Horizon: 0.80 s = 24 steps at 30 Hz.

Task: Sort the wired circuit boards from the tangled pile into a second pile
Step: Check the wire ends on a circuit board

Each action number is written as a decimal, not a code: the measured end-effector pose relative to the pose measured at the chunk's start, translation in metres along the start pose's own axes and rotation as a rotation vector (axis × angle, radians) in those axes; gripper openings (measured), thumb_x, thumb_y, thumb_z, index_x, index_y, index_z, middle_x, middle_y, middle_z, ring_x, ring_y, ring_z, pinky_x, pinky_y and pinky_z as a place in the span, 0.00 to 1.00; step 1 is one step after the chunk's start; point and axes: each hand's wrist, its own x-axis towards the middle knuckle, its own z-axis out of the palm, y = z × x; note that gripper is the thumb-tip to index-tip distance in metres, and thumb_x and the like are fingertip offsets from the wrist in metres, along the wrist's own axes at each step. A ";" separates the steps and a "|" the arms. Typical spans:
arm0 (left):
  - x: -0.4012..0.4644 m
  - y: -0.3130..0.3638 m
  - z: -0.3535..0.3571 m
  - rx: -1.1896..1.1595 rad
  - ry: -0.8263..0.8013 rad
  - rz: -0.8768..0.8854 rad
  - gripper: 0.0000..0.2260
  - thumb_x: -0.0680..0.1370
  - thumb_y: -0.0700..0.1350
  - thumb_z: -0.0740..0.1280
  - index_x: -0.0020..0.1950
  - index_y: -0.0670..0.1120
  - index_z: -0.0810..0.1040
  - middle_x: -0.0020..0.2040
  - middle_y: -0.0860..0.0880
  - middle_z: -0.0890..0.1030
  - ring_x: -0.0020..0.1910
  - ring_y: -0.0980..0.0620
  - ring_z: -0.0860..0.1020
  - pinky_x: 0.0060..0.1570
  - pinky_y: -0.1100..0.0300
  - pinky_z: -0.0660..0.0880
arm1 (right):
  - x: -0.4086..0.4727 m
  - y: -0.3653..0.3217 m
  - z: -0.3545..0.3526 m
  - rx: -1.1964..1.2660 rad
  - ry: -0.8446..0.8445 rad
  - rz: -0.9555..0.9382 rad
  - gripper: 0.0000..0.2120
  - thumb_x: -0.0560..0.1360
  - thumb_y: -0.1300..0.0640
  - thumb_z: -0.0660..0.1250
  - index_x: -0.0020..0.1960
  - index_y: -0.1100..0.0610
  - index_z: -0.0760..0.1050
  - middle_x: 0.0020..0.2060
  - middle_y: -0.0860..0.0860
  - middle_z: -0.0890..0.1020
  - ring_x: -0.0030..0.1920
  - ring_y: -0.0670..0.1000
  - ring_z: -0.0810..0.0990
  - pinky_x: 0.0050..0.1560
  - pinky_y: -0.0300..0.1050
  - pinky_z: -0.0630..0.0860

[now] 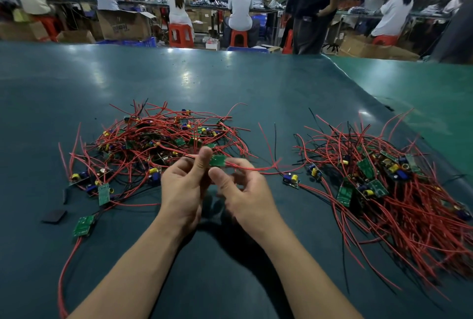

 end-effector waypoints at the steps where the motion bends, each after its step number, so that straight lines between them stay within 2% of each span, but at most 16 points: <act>1: -0.001 -0.002 0.000 0.054 -0.031 0.011 0.12 0.63 0.54 0.76 0.33 0.45 0.83 0.35 0.45 0.83 0.36 0.47 0.80 0.47 0.48 0.78 | 0.002 0.001 0.001 0.048 0.007 -0.018 0.15 0.68 0.44 0.71 0.51 0.51 0.79 0.39 0.56 0.83 0.36 0.50 0.78 0.37 0.45 0.74; 3: -0.002 -0.004 0.000 0.134 -0.067 0.067 0.14 0.61 0.56 0.76 0.36 0.46 0.85 0.37 0.43 0.84 0.40 0.44 0.80 0.46 0.50 0.78 | 0.006 0.003 0.001 0.116 0.027 -0.096 0.11 0.73 0.52 0.71 0.53 0.56 0.81 0.41 0.52 0.85 0.39 0.47 0.82 0.41 0.39 0.77; 6: 0.000 -0.006 -0.002 0.128 -0.072 0.082 0.14 0.63 0.56 0.75 0.38 0.47 0.86 0.38 0.46 0.85 0.39 0.48 0.82 0.44 0.56 0.81 | 0.006 0.003 0.000 0.115 0.066 -0.129 0.05 0.76 0.61 0.71 0.51 0.56 0.82 0.39 0.49 0.85 0.33 0.40 0.80 0.35 0.31 0.74; 10: 0.000 -0.004 0.000 0.155 -0.047 0.108 0.15 0.67 0.56 0.73 0.40 0.45 0.86 0.41 0.43 0.85 0.41 0.44 0.80 0.48 0.50 0.78 | 0.008 0.002 -0.001 0.148 0.110 -0.101 0.06 0.77 0.62 0.70 0.51 0.56 0.84 0.36 0.47 0.84 0.28 0.39 0.76 0.32 0.30 0.71; 11: 0.000 -0.003 0.001 0.138 -0.033 0.109 0.14 0.68 0.55 0.72 0.40 0.44 0.86 0.41 0.43 0.85 0.40 0.45 0.81 0.47 0.51 0.78 | 0.007 0.002 0.000 0.143 0.115 -0.115 0.06 0.77 0.62 0.70 0.49 0.55 0.84 0.35 0.46 0.84 0.27 0.39 0.76 0.32 0.29 0.71; 14: 0.001 0.000 0.004 0.071 0.014 0.103 0.12 0.73 0.50 0.68 0.39 0.43 0.84 0.37 0.47 0.85 0.31 0.54 0.80 0.35 0.62 0.78 | 0.005 0.000 0.005 0.109 0.143 -0.163 0.07 0.76 0.63 0.70 0.45 0.52 0.83 0.31 0.43 0.83 0.27 0.38 0.76 0.31 0.28 0.71; 20: 0.011 0.007 0.002 -0.068 0.211 0.095 0.14 0.82 0.46 0.63 0.43 0.39 0.81 0.34 0.49 0.79 0.30 0.56 0.72 0.30 0.66 0.71 | 0.003 -0.001 -0.008 0.132 0.303 -0.150 0.04 0.76 0.58 0.72 0.44 0.50 0.83 0.29 0.48 0.81 0.24 0.44 0.73 0.26 0.36 0.70; 24: 0.016 0.006 -0.002 -0.096 0.354 0.114 0.15 0.84 0.46 0.60 0.41 0.41 0.78 0.31 0.50 0.79 0.22 0.59 0.66 0.21 0.66 0.60 | -0.002 -0.003 -0.017 -0.056 0.448 -0.299 0.02 0.73 0.47 0.71 0.43 0.44 0.82 0.32 0.48 0.84 0.29 0.47 0.78 0.34 0.47 0.77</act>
